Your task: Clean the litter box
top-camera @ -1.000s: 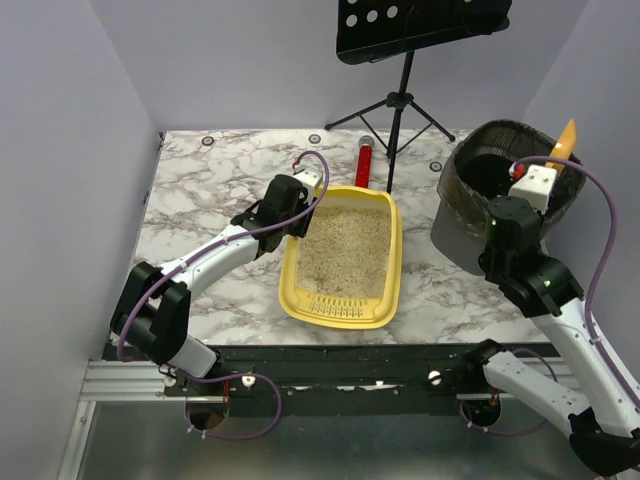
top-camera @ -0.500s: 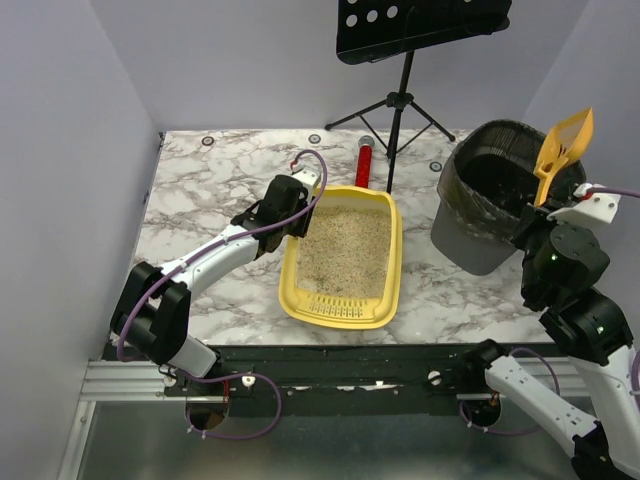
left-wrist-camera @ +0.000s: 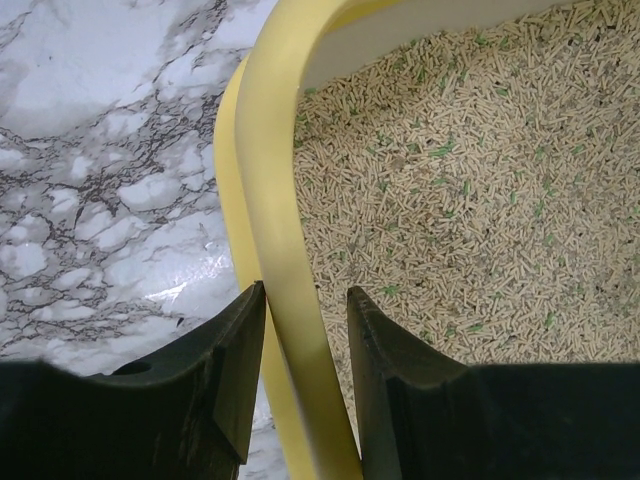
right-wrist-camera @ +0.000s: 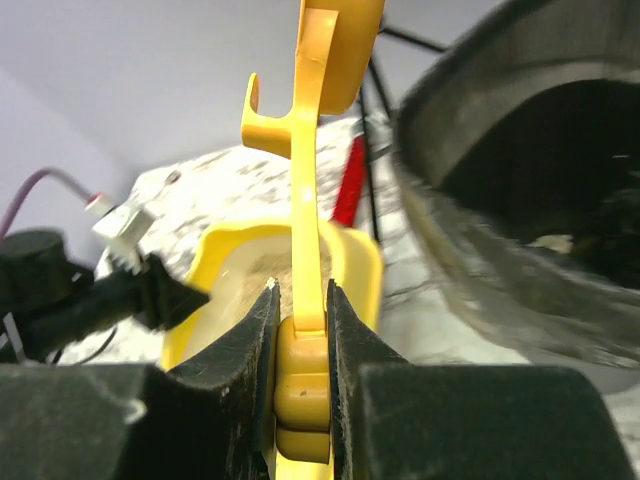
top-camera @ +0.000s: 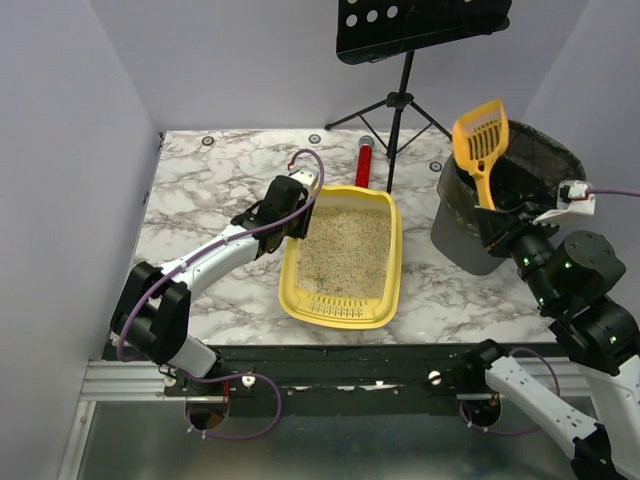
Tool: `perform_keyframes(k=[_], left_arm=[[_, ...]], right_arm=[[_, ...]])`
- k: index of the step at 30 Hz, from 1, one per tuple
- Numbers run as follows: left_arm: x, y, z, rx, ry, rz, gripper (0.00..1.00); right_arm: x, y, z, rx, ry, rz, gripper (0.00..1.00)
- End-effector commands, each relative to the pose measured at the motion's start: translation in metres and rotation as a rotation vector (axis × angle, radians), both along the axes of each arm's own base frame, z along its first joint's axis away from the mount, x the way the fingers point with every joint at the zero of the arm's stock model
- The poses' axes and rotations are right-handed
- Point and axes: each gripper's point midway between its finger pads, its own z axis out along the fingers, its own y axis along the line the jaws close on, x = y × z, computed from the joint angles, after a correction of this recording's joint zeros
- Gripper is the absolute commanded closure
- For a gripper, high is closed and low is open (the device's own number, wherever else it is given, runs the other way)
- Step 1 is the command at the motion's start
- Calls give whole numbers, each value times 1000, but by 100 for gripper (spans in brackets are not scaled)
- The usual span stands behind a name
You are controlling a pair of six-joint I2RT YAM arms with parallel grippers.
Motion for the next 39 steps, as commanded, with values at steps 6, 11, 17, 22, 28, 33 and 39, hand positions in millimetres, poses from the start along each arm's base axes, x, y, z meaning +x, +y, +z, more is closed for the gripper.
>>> perform_keyframes(k=[6,11,17,22,28,33,39], left_arm=[[-9,13,-12,29,49,56,55],[-11,12,-15,12,62,70,55],[-15,22,-28,14,127,184,58],[-20,37,-34,44,144,270,59],[-24,40,-33,29,151,301,59],[-28,46,-31,23,151,334,59],[-31,51,-24,23,141,356,58]], right_arm=[[-12,116,-14,61,100,610,99],[-10,144,-44,73,200,749,99],[1,154,-92,159,357,715,99],[12,162,-136,198,513,679,99],[23,169,-165,203,593,665,99],[31,171,-186,200,627,637,99],[39,175,-191,190,620,636,99]])
